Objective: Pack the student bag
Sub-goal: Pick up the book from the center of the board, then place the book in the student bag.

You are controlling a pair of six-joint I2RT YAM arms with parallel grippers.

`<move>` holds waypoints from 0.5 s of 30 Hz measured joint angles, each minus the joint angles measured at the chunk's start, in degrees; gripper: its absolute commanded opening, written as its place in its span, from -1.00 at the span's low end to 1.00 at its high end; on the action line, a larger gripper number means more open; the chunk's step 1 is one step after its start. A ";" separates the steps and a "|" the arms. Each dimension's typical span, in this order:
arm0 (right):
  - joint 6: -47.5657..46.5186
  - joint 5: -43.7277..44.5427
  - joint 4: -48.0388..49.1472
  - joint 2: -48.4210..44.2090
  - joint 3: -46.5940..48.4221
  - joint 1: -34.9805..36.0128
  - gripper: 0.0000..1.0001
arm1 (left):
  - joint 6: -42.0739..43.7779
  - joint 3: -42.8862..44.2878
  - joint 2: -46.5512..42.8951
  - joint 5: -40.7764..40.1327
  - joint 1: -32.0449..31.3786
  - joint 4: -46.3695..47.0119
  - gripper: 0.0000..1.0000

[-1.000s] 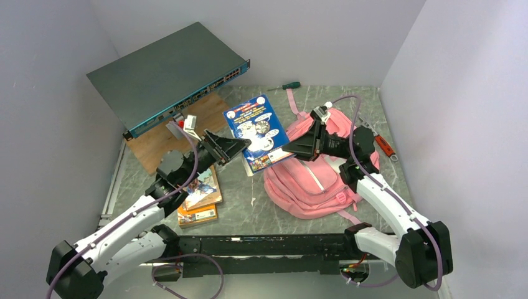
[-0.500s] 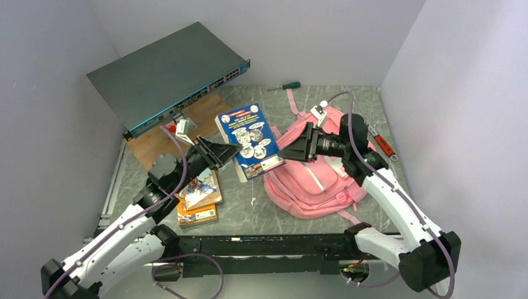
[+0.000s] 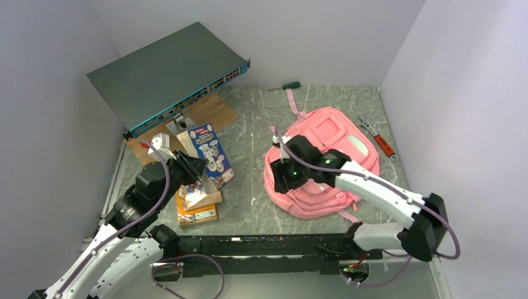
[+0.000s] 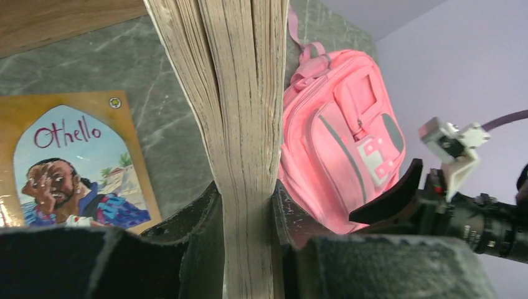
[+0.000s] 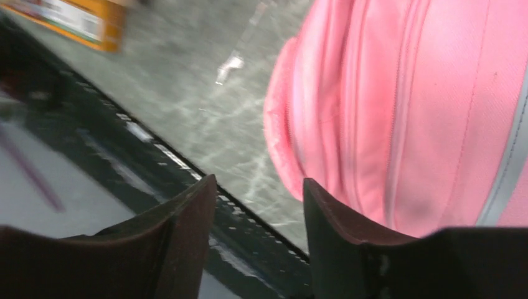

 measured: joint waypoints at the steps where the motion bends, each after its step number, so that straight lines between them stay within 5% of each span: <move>1: -0.39 2.58 -0.68 1.53 0.22 1.88 -0.03 | 0.50 0.00 -0.39 -0.15 0.00 -0.76 -1.00; 7: -2.89 16.83 -3.72 10.12 2.32 6.69 -0.18 | 1.79 0.00 -0.90 -0.17 0.00 -2.62 -1.00; 15: -4.37 21.14 -3.23 14.69 3.21 7.74 -0.17 | 2.08 -0.17 0.09 1.22 0.00 -2.99 -1.00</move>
